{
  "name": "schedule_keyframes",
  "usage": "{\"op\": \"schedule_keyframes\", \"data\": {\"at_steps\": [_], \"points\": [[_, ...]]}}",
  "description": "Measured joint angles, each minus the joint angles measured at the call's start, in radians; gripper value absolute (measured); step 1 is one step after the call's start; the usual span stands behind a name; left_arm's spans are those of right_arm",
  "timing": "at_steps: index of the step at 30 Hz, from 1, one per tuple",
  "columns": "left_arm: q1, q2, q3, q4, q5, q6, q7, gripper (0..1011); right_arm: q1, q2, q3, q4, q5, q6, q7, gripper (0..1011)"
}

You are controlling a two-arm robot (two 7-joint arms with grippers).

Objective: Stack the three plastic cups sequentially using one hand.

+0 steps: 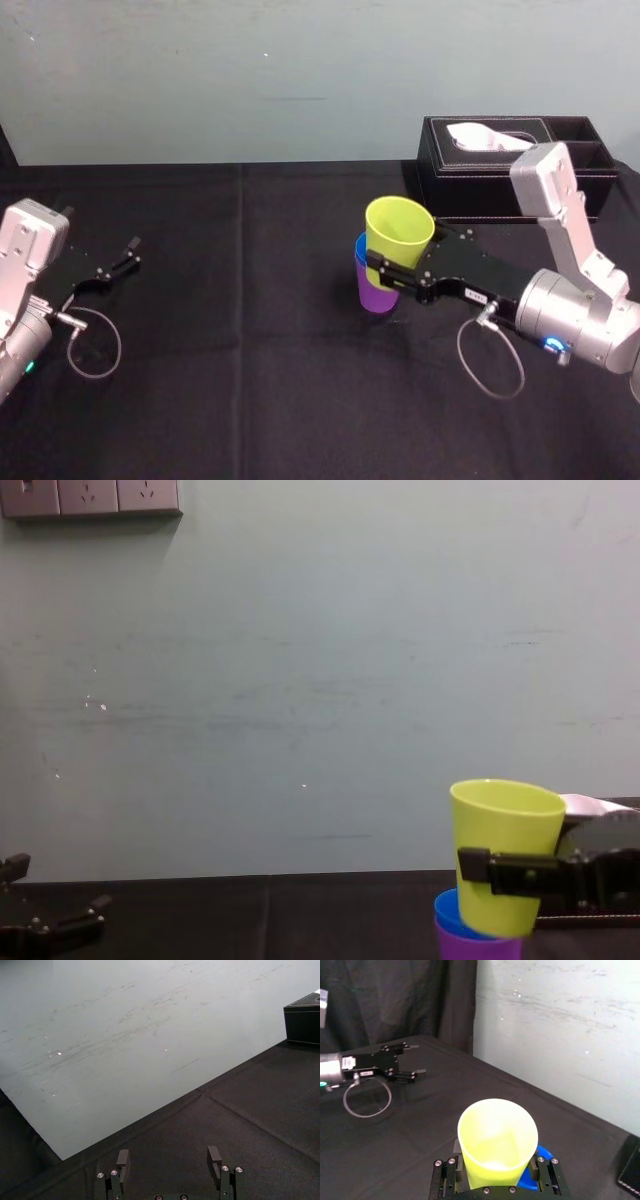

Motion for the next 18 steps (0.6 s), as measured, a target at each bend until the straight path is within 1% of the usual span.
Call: {"op": "schedule_keyframes", "data": {"at_steps": [7, 18], "points": [[0.0, 0.0, 0.0, 0.0, 0.0, 0.0, 0.0, 1010, 0.033, -0.016, -0.001, 0.027, -0.014, -0.004, -0.013, 723], [0.0, 0.0, 0.0, 0.0, 0.0, 0.0, 0.0, 1010, 0.094, -0.061, -0.018, 0.109, -0.063, -0.015, -0.027, 723]]}}
